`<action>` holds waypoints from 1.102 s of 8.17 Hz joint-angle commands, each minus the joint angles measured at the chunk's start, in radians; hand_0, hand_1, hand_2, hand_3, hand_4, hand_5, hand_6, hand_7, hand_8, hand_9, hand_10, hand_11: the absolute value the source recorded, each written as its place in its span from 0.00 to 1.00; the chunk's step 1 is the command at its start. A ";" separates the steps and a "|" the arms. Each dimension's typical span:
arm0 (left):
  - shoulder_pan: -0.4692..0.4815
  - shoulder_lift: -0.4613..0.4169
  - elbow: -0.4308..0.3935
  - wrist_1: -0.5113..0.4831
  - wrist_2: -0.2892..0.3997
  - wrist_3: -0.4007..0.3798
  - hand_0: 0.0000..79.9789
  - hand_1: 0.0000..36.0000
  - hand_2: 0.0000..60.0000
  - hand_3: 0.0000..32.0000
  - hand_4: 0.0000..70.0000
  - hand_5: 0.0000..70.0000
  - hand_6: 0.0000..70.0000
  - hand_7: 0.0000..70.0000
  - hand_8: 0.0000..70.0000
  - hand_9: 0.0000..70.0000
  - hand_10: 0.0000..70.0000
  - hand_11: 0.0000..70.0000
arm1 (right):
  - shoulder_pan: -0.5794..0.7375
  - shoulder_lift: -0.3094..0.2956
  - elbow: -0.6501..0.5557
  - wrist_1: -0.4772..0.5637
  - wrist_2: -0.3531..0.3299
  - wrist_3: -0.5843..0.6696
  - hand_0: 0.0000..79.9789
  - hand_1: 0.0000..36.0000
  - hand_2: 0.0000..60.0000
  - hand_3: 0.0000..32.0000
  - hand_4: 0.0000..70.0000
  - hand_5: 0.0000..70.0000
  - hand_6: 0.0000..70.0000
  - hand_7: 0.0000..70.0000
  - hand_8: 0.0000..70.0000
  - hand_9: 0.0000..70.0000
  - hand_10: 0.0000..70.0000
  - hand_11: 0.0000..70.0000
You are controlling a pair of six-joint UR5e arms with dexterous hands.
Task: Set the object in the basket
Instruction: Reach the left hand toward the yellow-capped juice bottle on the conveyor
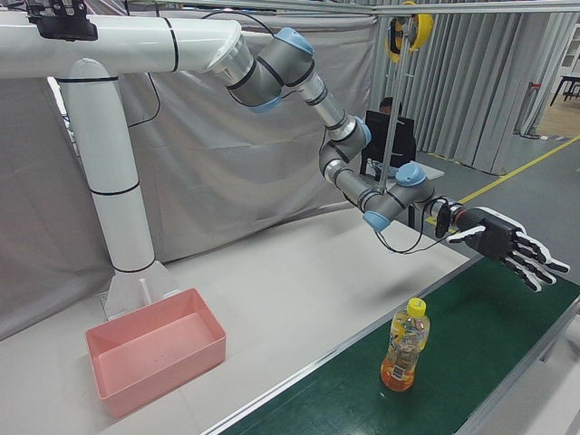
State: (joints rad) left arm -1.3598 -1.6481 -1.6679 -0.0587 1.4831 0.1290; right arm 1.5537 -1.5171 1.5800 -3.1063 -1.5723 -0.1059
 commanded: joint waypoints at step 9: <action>0.407 -0.150 -0.089 0.177 -0.286 0.097 0.92 0.34 0.00 0.14 0.08 0.32 0.00 0.00 0.11 0.13 0.10 0.18 | 0.000 0.000 0.002 0.000 0.000 0.000 0.00 0.00 0.00 0.00 0.00 0.00 0.00 0.00 0.00 0.00 0.00 0.00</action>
State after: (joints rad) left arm -1.0384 -1.7875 -1.7597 0.1072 1.2677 0.2237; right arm 1.5539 -1.5171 1.5805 -3.1063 -1.5723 -0.1058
